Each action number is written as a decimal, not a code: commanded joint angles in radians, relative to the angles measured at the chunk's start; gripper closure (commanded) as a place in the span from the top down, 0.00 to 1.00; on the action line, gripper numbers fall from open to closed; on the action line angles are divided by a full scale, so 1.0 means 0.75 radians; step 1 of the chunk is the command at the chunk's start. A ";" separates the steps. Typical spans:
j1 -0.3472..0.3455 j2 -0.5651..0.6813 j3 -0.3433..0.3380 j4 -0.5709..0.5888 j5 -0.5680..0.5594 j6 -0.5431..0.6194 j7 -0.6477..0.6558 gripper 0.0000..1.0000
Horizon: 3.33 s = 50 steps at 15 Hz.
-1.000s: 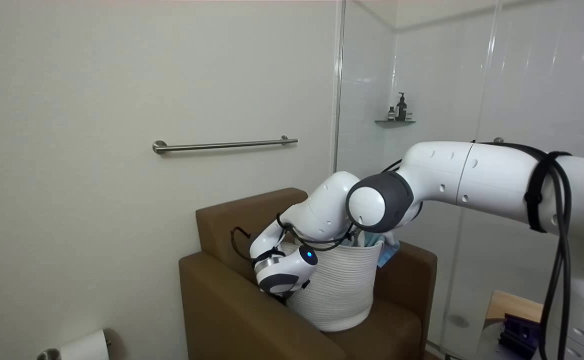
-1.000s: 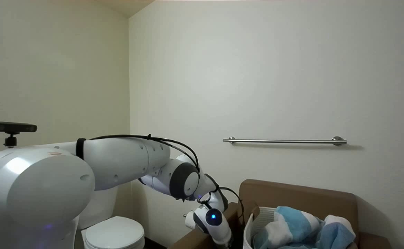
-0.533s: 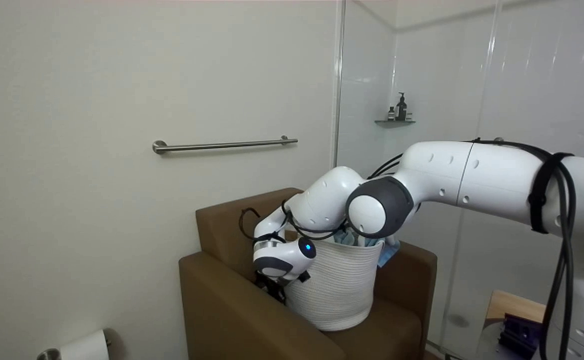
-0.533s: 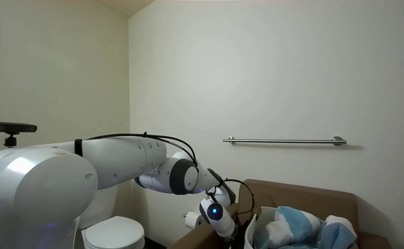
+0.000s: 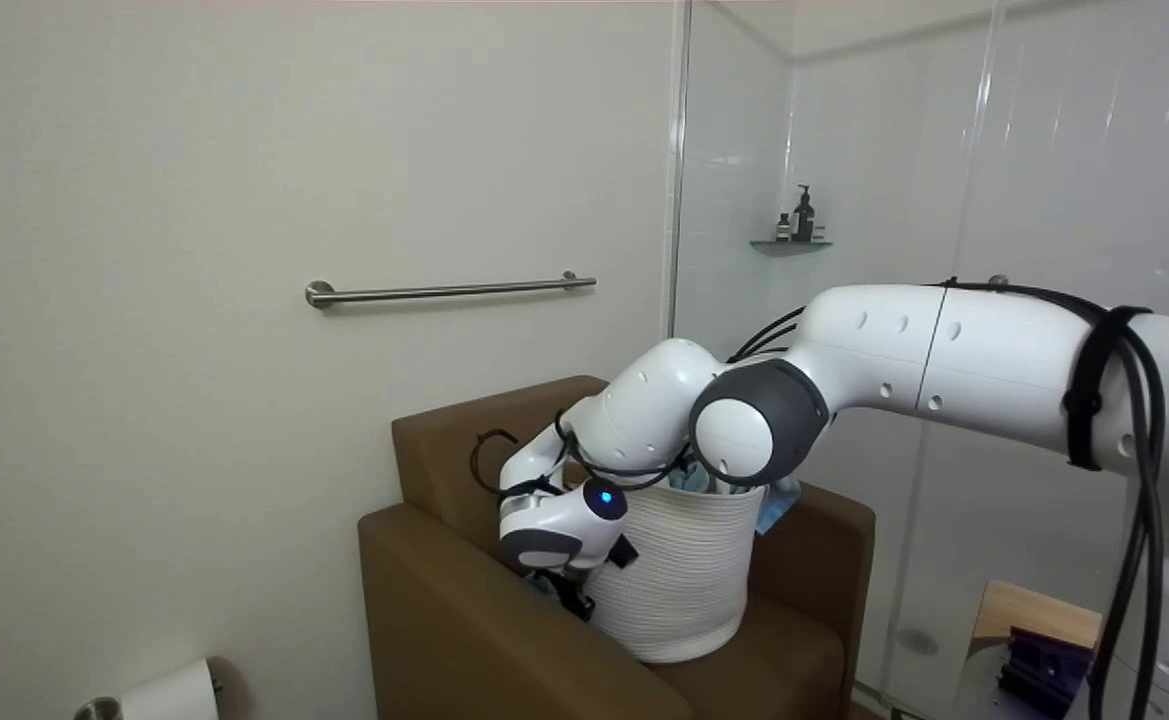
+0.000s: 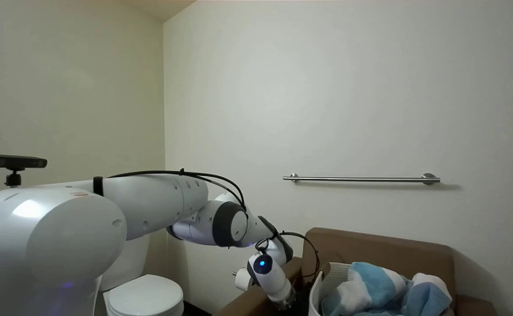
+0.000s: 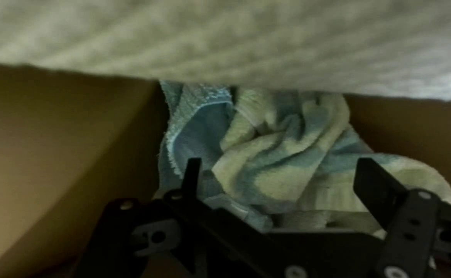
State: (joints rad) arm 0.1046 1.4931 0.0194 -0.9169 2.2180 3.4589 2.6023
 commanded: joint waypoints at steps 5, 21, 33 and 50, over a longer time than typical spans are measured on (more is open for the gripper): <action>-0.055 0.009 0.106 -0.104 -0.110 -0.036 -0.065 1.00; -0.160 0.005 0.206 -0.280 -0.229 -0.003 -0.153 1.00; -0.191 0.006 0.231 -0.265 -0.281 -0.184 -0.221 1.00; -0.102 -0.010 0.075 -0.240 -0.482 -0.496 -0.001 0.10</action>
State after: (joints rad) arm 0.0556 1.4855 0.0547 -1.0788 1.9107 3.1374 2.6019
